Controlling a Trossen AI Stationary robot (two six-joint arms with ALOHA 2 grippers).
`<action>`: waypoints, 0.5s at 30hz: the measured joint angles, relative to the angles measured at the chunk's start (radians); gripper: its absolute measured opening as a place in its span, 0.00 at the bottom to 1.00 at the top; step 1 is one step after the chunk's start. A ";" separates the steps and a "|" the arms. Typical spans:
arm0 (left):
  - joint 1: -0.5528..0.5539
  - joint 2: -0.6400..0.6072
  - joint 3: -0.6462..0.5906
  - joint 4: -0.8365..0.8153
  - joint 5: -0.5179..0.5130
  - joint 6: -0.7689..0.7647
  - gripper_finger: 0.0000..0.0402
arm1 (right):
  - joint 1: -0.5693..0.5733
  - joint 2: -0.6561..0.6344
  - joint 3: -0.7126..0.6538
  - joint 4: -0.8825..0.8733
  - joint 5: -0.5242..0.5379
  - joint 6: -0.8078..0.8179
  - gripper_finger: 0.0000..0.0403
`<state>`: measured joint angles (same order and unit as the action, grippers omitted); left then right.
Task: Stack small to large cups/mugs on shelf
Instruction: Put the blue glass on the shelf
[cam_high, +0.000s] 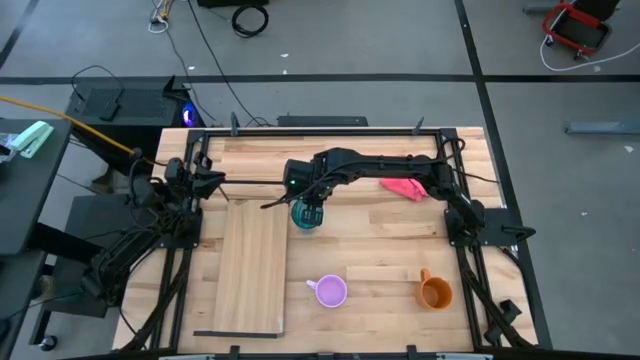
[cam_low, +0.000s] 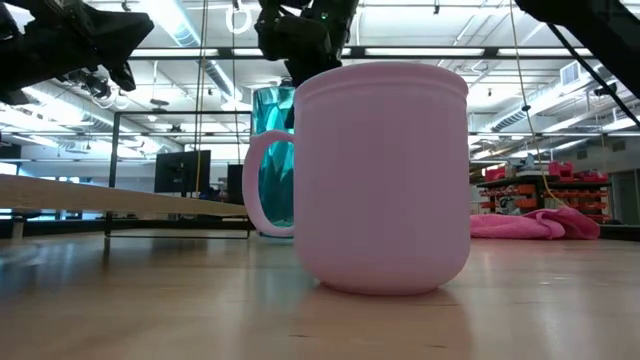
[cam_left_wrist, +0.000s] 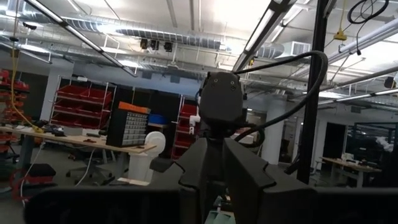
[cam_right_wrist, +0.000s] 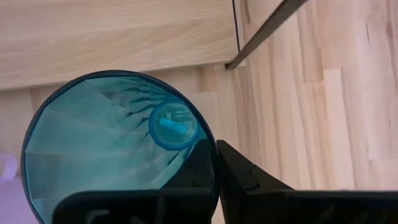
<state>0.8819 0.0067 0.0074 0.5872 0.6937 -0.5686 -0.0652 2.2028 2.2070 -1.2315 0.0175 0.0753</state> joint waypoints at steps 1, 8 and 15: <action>0.000 0.000 0.000 -0.001 0.000 0.000 0.15 | 0.000 0.000 0.000 0.000 0.001 0.000 0.02; 0.000 0.000 0.000 -0.001 0.000 0.000 0.16 | 0.001 0.000 0.000 0.001 -0.001 -0.001 0.03; 0.000 0.000 0.000 -0.001 0.000 -0.001 0.16 | 0.001 0.000 0.000 0.001 -0.006 -0.008 0.04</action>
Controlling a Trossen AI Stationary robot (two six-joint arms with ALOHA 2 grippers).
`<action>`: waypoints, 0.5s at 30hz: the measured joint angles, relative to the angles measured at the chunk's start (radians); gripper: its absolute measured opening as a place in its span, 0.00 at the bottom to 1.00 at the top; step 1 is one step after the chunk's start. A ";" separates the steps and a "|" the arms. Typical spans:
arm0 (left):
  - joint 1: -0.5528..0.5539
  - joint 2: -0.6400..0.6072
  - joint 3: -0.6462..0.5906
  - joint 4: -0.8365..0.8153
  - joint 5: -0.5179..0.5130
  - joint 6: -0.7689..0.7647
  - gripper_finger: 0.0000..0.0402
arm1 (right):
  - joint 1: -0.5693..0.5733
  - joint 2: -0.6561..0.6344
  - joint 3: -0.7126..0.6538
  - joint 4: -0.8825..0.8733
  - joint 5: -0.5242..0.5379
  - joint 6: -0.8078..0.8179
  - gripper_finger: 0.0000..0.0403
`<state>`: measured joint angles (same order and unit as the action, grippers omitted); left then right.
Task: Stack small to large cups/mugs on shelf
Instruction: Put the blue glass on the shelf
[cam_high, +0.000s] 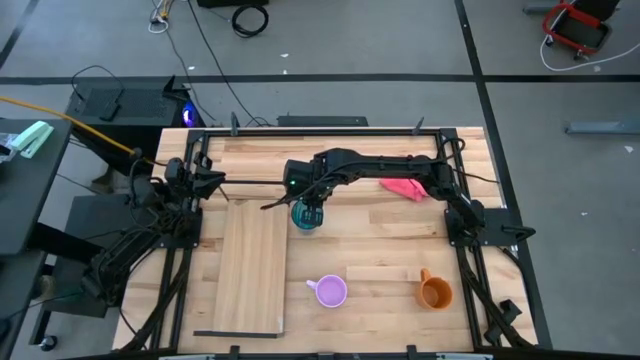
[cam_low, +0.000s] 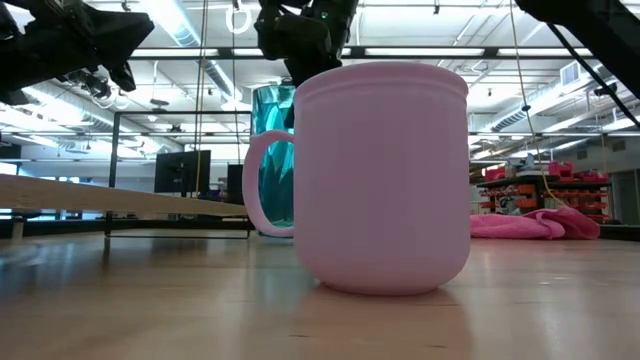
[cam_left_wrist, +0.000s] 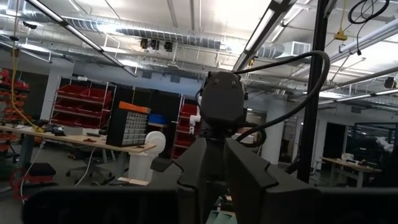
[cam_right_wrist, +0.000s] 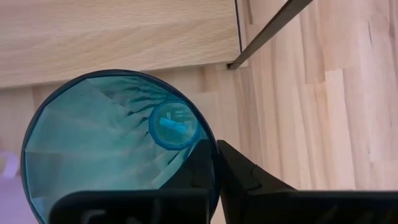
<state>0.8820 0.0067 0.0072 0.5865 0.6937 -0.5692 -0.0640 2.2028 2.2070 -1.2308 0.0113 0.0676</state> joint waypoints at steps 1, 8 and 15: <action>0.000 0.000 0.000 0.000 0.000 0.000 0.16 | 0.000 0.000 0.000 0.000 -0.007 0.000 0.05; 0.000 0.000 0.000 -0.003 0.001 -0.001 0.18 | 0.002 0.009 0.000 0.005 -0.021 -0.012 0.08; 0.000 0.000 0.000 -0.010 0.001 -0.001 0.17 | 0.002 0.010 0.000 0.006 -0.021 -0.019 0.08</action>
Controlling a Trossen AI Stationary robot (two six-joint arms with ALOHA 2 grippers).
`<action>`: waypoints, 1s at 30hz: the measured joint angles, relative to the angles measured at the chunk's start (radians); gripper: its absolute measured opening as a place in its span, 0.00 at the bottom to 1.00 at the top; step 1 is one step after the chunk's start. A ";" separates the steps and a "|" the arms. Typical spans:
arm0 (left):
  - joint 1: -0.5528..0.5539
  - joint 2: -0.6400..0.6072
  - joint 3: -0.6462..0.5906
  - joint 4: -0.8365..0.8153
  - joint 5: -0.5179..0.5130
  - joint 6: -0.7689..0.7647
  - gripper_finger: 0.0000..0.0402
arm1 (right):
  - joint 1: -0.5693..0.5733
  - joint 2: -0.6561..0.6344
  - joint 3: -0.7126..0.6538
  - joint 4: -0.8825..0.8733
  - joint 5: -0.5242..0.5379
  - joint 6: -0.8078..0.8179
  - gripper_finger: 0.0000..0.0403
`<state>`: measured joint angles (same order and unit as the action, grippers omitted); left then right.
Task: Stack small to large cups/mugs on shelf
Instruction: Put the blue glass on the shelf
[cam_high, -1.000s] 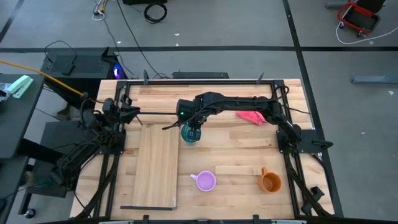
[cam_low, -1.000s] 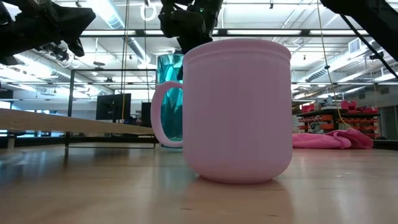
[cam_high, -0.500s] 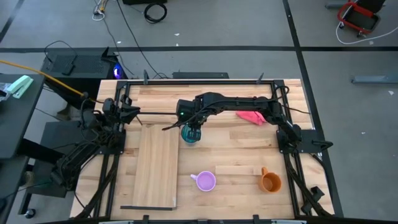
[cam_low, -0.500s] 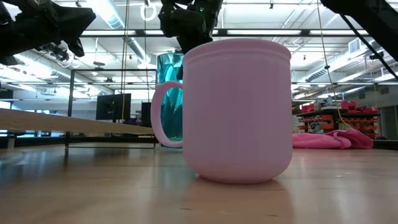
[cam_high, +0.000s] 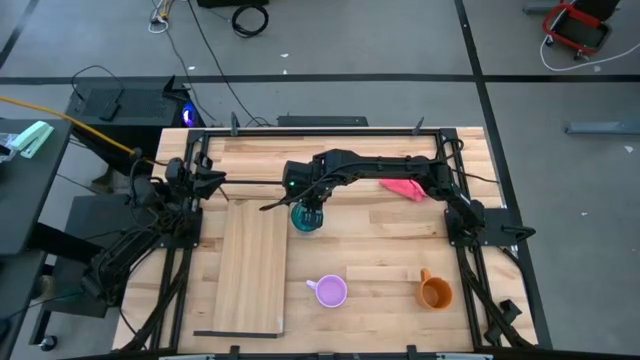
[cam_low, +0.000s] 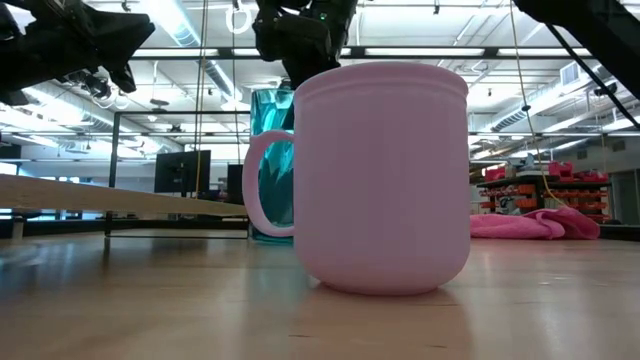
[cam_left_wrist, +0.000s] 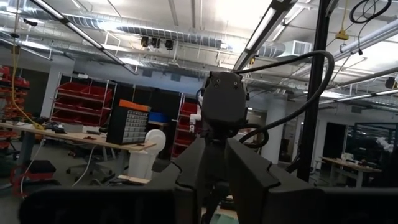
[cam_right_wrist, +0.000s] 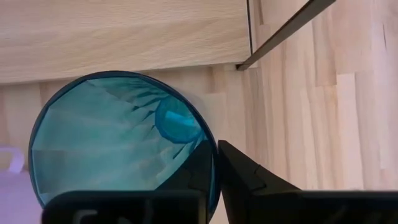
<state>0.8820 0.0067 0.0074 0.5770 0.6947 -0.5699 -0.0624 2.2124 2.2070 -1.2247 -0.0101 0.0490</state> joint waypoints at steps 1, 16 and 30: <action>0.000 0.000 0.000 0.001 0.000 0.000 0.17 | 0.000 0.000 0.000 0.000 0.001 0.000 0.08; 0.000 0.000 0.000 0.001 0.010 0.000 0.20 | -0.001 0.000 0.000 0.003 0.001 0.008 0.19; -0.034 0.000 0.000 0.103 0.043 -0.020 0.24 | -0.008 0.000 0.000 0.003 0.007 0.011 0.24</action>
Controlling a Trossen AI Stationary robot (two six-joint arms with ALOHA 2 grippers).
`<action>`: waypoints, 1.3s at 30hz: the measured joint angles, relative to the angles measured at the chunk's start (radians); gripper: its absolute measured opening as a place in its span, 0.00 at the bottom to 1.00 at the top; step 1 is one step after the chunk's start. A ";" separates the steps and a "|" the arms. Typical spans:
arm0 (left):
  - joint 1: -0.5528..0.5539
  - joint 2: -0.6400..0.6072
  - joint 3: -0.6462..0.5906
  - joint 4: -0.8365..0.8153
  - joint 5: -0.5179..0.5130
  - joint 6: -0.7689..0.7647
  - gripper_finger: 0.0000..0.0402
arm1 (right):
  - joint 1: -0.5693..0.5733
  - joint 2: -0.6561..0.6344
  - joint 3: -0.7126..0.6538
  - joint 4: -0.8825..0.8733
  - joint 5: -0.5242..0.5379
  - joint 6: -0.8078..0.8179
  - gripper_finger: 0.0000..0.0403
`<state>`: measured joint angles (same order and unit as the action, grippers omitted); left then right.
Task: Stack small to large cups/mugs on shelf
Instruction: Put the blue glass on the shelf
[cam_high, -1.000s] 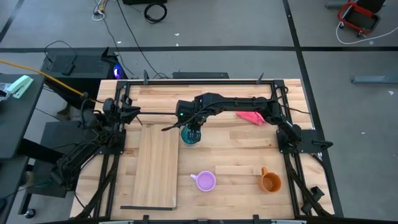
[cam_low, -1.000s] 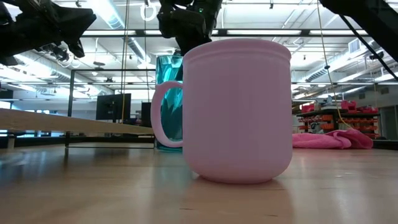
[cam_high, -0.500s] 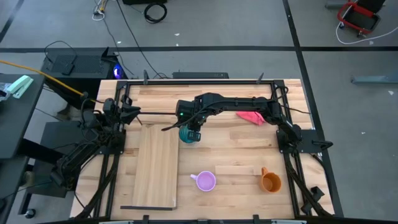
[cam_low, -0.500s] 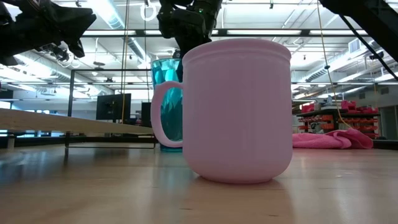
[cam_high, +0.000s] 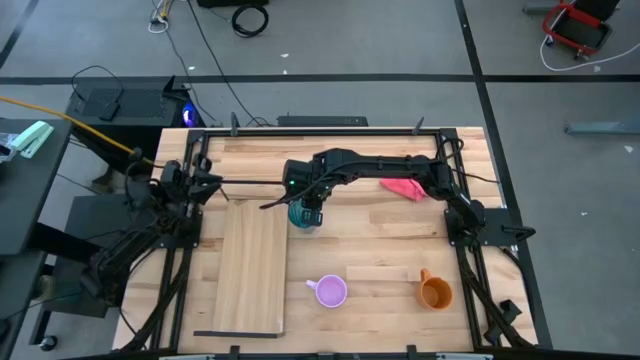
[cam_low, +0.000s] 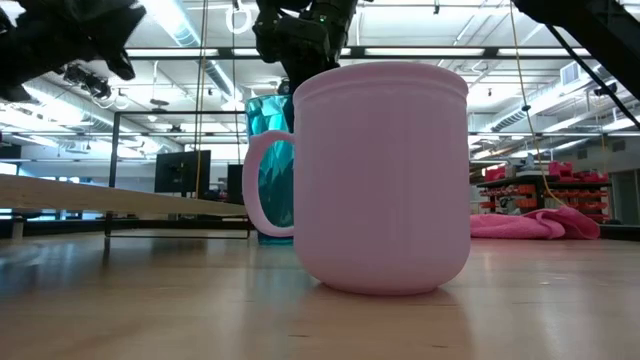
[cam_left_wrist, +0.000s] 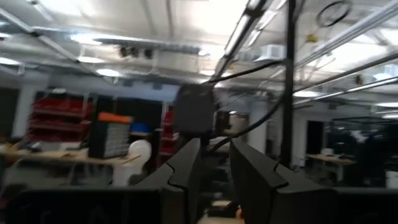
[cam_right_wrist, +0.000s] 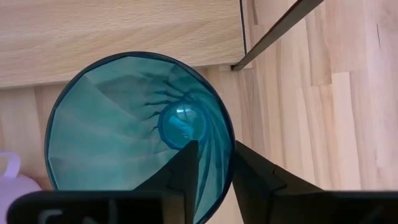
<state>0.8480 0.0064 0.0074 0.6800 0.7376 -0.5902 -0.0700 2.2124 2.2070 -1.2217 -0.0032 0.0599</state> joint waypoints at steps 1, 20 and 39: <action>-0.009 0.000 0.000 0.017 0.001 -0.007 0.24 | -0.001 0.000 0.000 0.000 0.002 0.000 0.24; -0.159 0.000 0.043 0.024 0.003 -0.004 0.23 | -0.015 -0.098 0.003 -0.028 0.010 0.027 0.24; -0.395 0.000 0.111 0.035 -0.078 0.038 0.21 | 0.066 -0.333 0.003 -0.035 0.189 0.134 0.24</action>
<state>0.4530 0.0063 0.1180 0.7149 0.6598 -0.5520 -0.0043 1.8792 2.2101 -1.2564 0.1859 0.1938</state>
